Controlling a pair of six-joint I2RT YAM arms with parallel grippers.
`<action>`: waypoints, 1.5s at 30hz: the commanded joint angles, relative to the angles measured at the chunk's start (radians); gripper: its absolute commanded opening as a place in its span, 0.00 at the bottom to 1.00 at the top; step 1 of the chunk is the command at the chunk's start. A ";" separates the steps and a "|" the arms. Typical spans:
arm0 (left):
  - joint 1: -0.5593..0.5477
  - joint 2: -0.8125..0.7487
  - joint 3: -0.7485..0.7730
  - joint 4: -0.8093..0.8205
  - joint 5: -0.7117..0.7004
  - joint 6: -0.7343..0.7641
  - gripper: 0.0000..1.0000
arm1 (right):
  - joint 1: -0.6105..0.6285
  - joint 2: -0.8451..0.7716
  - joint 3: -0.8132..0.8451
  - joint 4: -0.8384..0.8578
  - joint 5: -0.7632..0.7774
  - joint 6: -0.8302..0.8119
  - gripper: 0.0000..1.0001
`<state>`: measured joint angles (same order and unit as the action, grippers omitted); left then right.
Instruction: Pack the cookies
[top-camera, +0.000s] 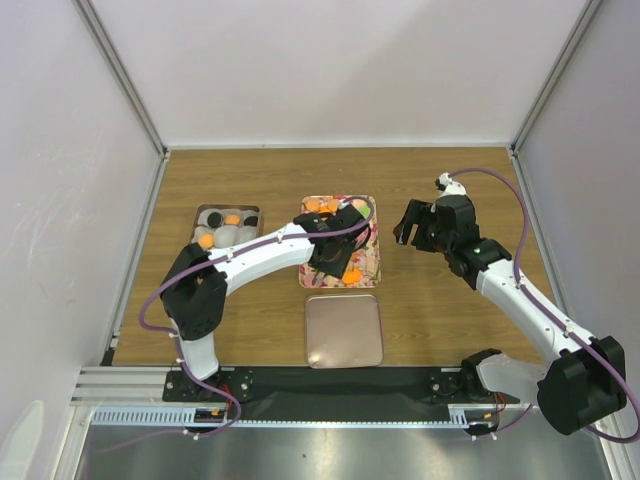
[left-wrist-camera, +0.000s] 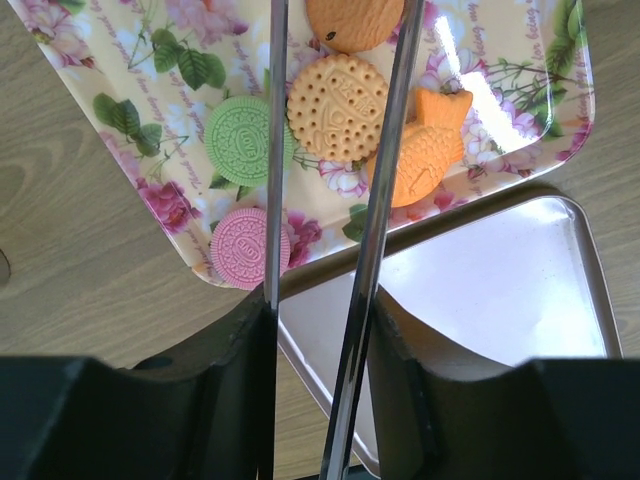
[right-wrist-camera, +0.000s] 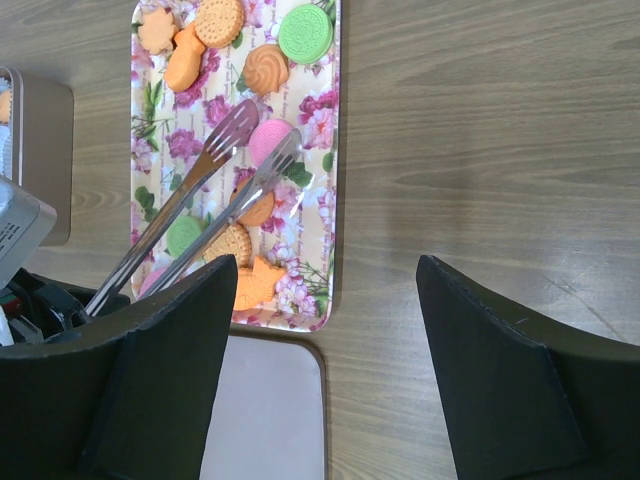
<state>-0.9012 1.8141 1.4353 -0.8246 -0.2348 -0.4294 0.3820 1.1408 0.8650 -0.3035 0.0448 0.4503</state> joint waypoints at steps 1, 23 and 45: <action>-0.002 -0.001 0.047 0.008 -0.027 0.023 0.42 | -0.003 -0.010 0.039 0.006 0.007 -0.015 0.78; 0.169 -0.407 -0.097 -0.099 -0.100 0.023 0.38 | -0.003 -0.012 0.037 0.009 -0.013 -0.007 0.78; 0.722 -0.671 -0.447 -0.104 0.091 0.099 0.40 | -0.003 0.004 0.032 0.026 -0.068 0.002 0.78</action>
<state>-0.2119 1.1370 1.0103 -0.9855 -0.1978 -0.3653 0.3817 1.1526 0.8650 -0.3016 -0.0097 0.4515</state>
